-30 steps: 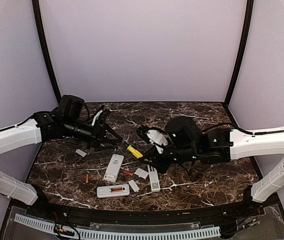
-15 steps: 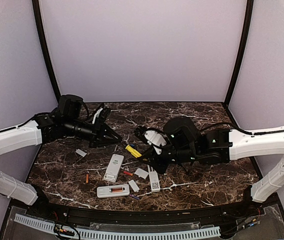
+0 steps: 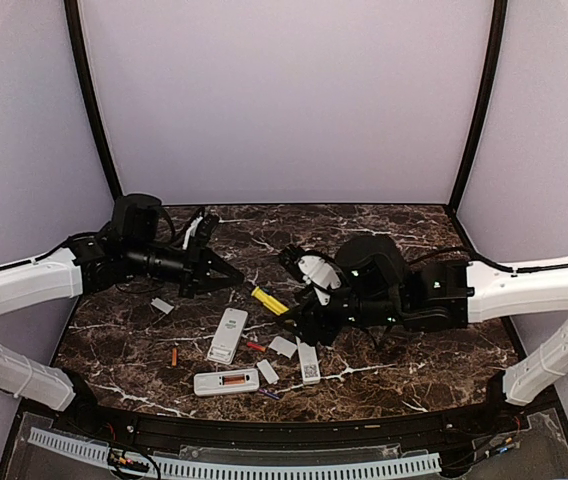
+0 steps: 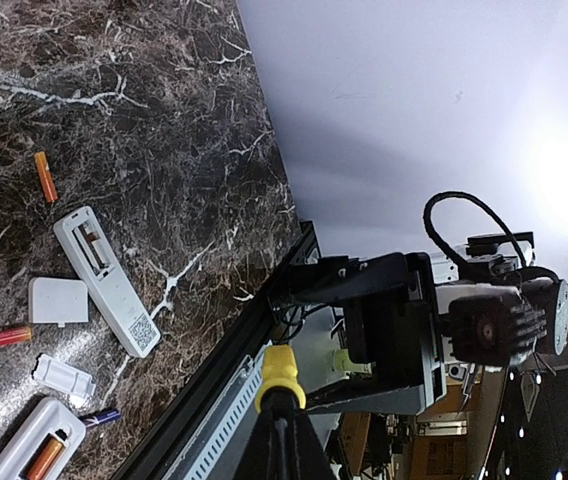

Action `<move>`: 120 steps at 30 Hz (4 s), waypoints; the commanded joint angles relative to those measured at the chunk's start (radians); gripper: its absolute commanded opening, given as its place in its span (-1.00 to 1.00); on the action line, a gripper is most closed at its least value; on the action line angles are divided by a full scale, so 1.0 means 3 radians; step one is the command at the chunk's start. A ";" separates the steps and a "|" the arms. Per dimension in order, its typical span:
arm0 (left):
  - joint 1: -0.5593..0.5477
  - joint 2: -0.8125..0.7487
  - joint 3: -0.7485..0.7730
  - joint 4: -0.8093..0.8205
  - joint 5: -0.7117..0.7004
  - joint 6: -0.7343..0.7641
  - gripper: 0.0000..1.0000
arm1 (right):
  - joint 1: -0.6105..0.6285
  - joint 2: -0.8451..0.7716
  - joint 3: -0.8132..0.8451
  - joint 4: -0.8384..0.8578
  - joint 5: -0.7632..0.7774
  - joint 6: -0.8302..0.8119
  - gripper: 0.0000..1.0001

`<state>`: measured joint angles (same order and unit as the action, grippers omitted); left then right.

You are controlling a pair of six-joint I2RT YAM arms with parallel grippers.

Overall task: Unload the batteries from the remote control
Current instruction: Pass from the right arm to the left, then pass from the left arm to the right, then move the remote control without the battery cover to the center of the board, then hold the remote control without the battery cover at the center of the board.

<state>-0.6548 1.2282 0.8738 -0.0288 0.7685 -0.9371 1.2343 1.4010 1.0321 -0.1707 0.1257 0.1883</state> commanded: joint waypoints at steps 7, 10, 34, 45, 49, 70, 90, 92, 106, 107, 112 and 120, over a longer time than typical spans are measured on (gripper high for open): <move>0.0049 -0.0541 -0.0368 0.1203 -0.0381 -0.0018 -1.00 | -0.0283 -0.0470 -0.0528 0.1068 0.0176 0.1974 0.74; 0.0050 -0.0584 -0.0454 0.1484 -0.0336 -0.0028 -1.00 | -0.0354 -0.0494 -0.0750 0.1777 -0.0015 0.2419 0.75; 0.0052 -0.0690 -0.0678 0.2066 -0.0108 -0.0196 -1.00 | -0.0388 0.0093 -0.0431 0.2877 -0.0988 0.2447 0.03; 0.0050 -0.0669 -0.0745 0.2060 -0.0048 -0.0240 -1.00 | -0.0395 0.0078 -0.0497 0.2873 -0.0907 0.2410 -0.98; 0.0050 -0.0722 -0.0729 0.1623 -0.0110 -0.0147 -0.41 | -0.0408 -0.0003 -0.0514 0.2717 -0.0854 0.2281 -1.00; -0.0948 -0.1121 -0.1282 -0.1243 -0.1394 -0.1265 0.45 | -0.0759 -0.0387 -0.0628 0.0906 -0.0931 0.1142 -1.00; -0.1177 -0.0384 -0.1653 -0.0208 -0.1468 -0.1516 0.62 | -0.0755 -0.0350 -0.0674 0.1095 -0.0957 0.1252 -1.00; -0.1170 -0.0300 -0.1648 -0.0163 -0.1485 -0.1481 0.62 | -0.0755 -0.0356 -0.0663 0.1080 -0.0943 0.1241 -1.00; -0.0733 -0.0190 -0.1642 0.0051 -0.1692 -0.0998 0.65 | -0.0755 -0.0436 -0.0689 0.0681 -0.1117 0.1183 -1.00; -0.0673 -0.0159 -0.1648 0.0068 -0.1682 -0.0972 0.66 | -0.0755 -0.0415 -0.0689 0.0640 -0.1216 0.1174 -1.00; -0.0557 -0.0024 -0.1631 0.0311 -0.1603 -0.0810 0.66 | -0.0727 -0.0222 -0.0708 0.0471 -0.1746 0.1162 -1.00; -0.0553 -0.0022 -0.1404 -0.0421 -0.1712 -0.0526 0.42 | -0.0459 0.0335 -0.0471 0.0360 -0.1890 0.1257 -1.00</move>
<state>-0.8272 1.2274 0.4244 -0.0250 0.2943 -1.1656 1.0657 1.4467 0.8440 -0.0574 -0.3859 0.5541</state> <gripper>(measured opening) 0.730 0.123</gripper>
